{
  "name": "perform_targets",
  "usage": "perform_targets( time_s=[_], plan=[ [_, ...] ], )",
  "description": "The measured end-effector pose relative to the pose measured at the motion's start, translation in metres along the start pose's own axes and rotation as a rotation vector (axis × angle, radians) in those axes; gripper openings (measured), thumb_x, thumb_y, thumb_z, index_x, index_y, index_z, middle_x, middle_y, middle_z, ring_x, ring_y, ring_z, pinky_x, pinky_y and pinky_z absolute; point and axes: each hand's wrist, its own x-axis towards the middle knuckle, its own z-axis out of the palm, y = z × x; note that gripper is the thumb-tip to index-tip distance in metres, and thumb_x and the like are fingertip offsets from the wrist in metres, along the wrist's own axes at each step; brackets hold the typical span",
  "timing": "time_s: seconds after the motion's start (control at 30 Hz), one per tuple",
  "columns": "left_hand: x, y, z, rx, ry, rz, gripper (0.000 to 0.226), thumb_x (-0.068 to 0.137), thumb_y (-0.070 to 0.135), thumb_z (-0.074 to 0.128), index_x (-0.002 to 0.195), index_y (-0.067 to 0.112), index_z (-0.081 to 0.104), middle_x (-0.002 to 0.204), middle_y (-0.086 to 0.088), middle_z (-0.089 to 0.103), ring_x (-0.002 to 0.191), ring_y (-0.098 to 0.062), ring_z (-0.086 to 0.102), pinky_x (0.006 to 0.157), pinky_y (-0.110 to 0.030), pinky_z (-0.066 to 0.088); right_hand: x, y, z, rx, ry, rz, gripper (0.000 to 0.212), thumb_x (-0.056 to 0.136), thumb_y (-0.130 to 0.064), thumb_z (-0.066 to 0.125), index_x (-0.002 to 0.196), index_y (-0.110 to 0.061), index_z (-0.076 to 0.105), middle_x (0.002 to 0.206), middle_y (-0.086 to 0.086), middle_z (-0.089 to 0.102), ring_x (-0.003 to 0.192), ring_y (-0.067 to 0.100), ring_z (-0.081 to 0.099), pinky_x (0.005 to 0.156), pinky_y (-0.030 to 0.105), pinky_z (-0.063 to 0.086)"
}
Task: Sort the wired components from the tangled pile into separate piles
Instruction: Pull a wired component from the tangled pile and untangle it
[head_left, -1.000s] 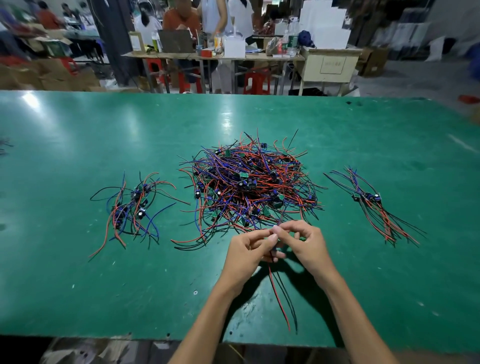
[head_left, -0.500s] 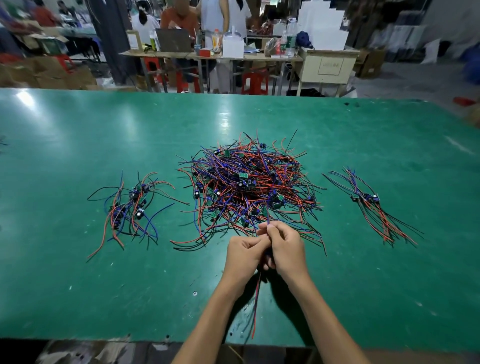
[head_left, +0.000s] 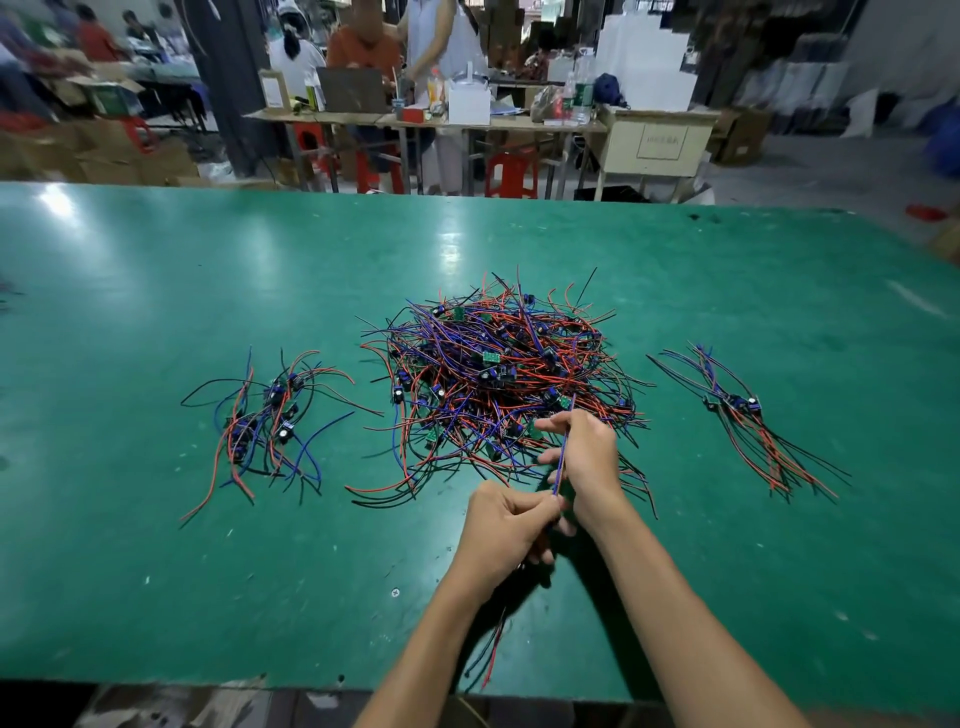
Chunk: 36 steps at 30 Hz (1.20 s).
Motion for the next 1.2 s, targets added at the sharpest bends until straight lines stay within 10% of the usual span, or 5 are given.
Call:
perform_targets(
  time_s=[0.2, 0.4, 0.73, 1.03, 1.2],
  plan=[
    [-0.004, 0.002, 0.002, -0.006, -0.009, -0.022, 0.019, 0.082, 0.028, 0.07, 0.076, 0.014, 0.082, 0.074, -0.016, 0.075, 0.039, -0.016, 0.053, 0.043, -0.021, 0.044, -0.003, -0.004, -0.016, 0.344, -0.101, 0.132, 0.017, 0.103, -0.024, 0.048, 0.097, -0.014, 0.06, 0.09, 0.001, 0.08, 0.05, 0.012, 0.059, 0.045, 0.023, 0.047],
    [-0.001, 0.004, 0.001, -0.079, 0.022, -0.027, 0.022, 0.096, 0.007, 0.061, 0.084, 0.002, 0.08, 0.079, -0.017, 0.076, 0.042, -0.015, 0.058, 0.044, -0.022, 0.045, -0.021, 0.029, -0.05, 0.01, -0.427, -0.161, 0.038, 0.089, -0.052, 0.068, 0.097, -0.016, 0.076, 0.092, 0.009, 0.077, 0.061, 0.014, 0.061, 0.052, 0.022, 0.05],
    [0.004, 0.011, -0.025, -0.229, -0.257, -0.163, 0.026, 0.103, 0.014, 0.053, 0.117, -0.006, 0.064, 0.104, -0.022, 0.074, 0.058, -0.012, 0.064, 0.059, -0.019, 0.052, -0.02, 0.033, -0.051, 0.148, -0.193, -0.212, 0.028, 0.081, -0.031, 0.081, 0.084, -0.003, 0.076, 0.067, 0.005, 0.066, 0.059, 0.012, 0.06, 0.058, 0.016, 0.05],
    [0.0, 0.01, -0.027, -0.269, -0.081, -0.128, 0.02, 0.092, 0.019, 0.07, 0.105, 0.006, 0.077, 0.095, -0.016, 0.077, 0.042, -0.007, 0.046, 0.042, -0.014, 0.038, -0.02, 0.031, -0.061, 0.325, -0.177, -0.056, 0.016, 0.078, -0.031, 0.082, 0.079, -0.015, 0.078, 0.071, 0.0, 0.069, 0.06, 0.006, 0.059, 0.057, 0.013, 0.05],
    [-0.008, 0.0, -0.028, 0.226, 0.264, 0.25, 0.015, 0.084, 0.016, 0.082, 0.094, 0.028, 0.083, 0.078, 0.009, 0.077, 0.056, -0.006, 0.06, 0.053, -0.023, 0.046, -0.021, 0.036, -0.062, 0.364, -0.232, -0.109, 0.032, 0.081, -0.021, 0.075, 0.11, -0.008, 0.075, 0.097, 0.009, 0.078, 0.084, 0.011, 0.072, 0.074, 0.016, 0.056]
  ],
)
